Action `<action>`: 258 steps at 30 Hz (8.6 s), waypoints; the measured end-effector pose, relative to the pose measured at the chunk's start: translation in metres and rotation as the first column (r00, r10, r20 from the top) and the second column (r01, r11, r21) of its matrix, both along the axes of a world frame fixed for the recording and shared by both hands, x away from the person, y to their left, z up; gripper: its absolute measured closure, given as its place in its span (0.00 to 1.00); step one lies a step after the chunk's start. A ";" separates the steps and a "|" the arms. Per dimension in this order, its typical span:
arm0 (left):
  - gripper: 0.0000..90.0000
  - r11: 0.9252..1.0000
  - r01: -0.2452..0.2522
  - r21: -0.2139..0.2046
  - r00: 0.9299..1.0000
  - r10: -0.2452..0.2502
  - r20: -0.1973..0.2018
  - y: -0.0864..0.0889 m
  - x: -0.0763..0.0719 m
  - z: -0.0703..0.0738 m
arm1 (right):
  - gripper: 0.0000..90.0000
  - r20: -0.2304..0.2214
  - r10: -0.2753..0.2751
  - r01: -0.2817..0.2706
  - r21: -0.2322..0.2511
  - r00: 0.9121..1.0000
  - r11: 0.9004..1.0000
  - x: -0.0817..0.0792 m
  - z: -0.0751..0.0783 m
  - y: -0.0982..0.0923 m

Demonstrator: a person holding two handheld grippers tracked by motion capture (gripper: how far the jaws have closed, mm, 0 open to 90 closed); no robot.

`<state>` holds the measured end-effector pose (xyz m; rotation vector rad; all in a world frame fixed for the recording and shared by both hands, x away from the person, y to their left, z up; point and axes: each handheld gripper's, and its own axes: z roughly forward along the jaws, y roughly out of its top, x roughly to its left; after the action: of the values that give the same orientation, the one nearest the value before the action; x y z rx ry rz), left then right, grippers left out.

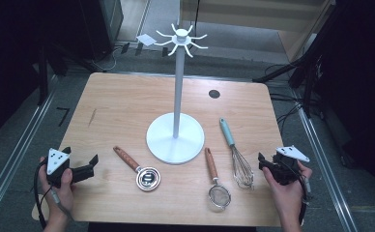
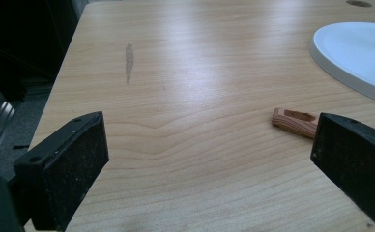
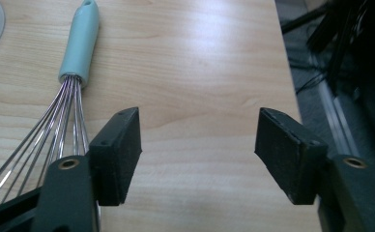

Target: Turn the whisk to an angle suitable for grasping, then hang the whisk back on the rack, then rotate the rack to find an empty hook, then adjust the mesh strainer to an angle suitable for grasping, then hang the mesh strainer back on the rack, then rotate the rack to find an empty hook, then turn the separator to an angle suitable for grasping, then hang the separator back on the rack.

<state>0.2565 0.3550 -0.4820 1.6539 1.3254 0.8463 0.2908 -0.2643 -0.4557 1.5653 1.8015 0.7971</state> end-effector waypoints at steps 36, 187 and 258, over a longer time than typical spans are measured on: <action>0.00 1.000 0.022 0.006 1.000 -0.022 -0.017 -0.001 0.001 0.000 | 0.64 -0.432 0.240 -0.163 0.208 0.869 0.965 0.104 0.037 0.055; 0.00 1.000 0.021 -0.002 0.999 -0.021 -0.031 -0.001 0.003 0.000 | 0.79 0.393 0.469 -0.575 0.212 0.791 0.790 0.031 0.125 0.120; 0.00 1.000 0.014 0.004 1.000 -0.014 -0.023 -0.002 0.002 0.000 | 0.79 0.575 0.509 -0.709 0.187 0.640 0.680 0.016 0.176 0.156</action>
<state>0.2584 0.3535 -0.4821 1.6788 1.3275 0.8241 0.3071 -0.1083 -0.2798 0.7638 1.8540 1.8186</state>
